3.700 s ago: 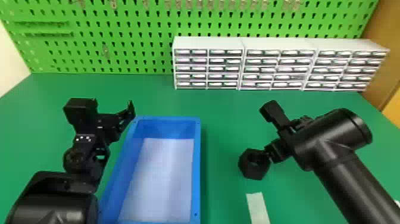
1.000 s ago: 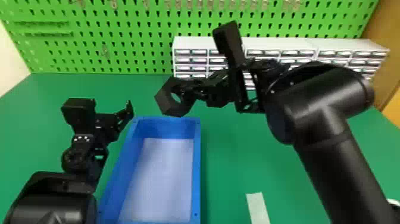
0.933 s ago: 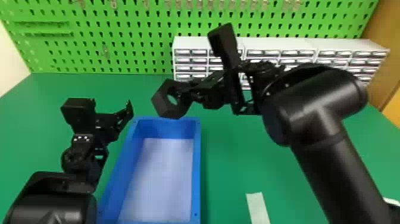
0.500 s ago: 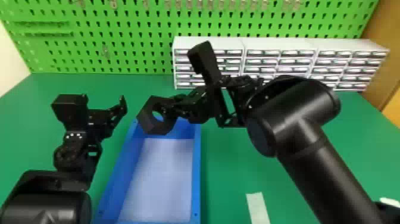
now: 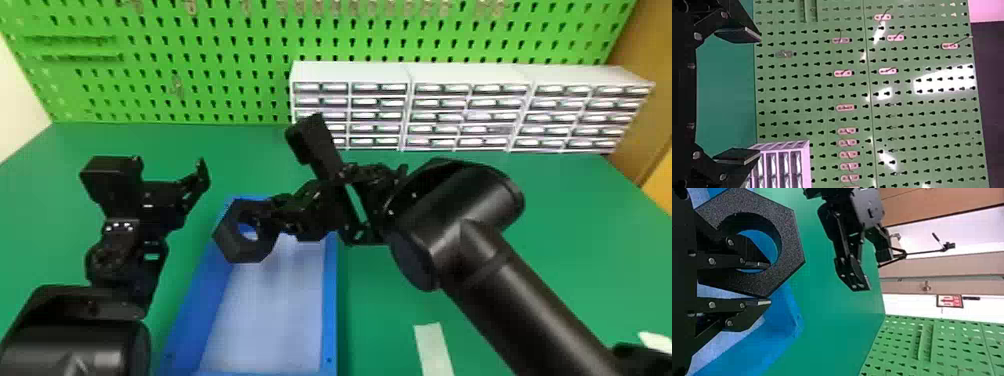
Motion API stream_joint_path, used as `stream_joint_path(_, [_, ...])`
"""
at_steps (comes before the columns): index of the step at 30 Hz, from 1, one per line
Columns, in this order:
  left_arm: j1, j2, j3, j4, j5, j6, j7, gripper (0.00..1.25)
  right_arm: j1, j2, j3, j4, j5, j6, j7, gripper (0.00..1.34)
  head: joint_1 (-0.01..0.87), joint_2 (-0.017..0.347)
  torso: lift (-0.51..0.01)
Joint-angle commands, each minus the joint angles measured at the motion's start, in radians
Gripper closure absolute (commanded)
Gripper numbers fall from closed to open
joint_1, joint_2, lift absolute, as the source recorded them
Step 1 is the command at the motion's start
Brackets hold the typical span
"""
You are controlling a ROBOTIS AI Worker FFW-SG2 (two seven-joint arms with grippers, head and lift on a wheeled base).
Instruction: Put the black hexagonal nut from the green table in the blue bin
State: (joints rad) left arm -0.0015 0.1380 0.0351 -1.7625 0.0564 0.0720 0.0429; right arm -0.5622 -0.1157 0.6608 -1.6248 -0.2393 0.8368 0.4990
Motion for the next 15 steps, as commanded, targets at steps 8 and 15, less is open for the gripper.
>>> stream_joint_path(8, [-0.002, 0.000, 0.000, 0.000, -0.001, 0.000, 0.000, 0.24, -0.015, -0.010, 0.076, 0.085, -0.021, -0.074, -0.017, 0.99, 0.686, 0.052, -0.097])
stream_joint_path(15, [0.000, 0.000, 0.000, 0.000, -0.001, 0.000, 0.000, 0.24, -0.018, -0.016, 0.105, 0.115, -0.029, -0.081, -0.031, 0.99, 0.686, 0.052, -0.097])
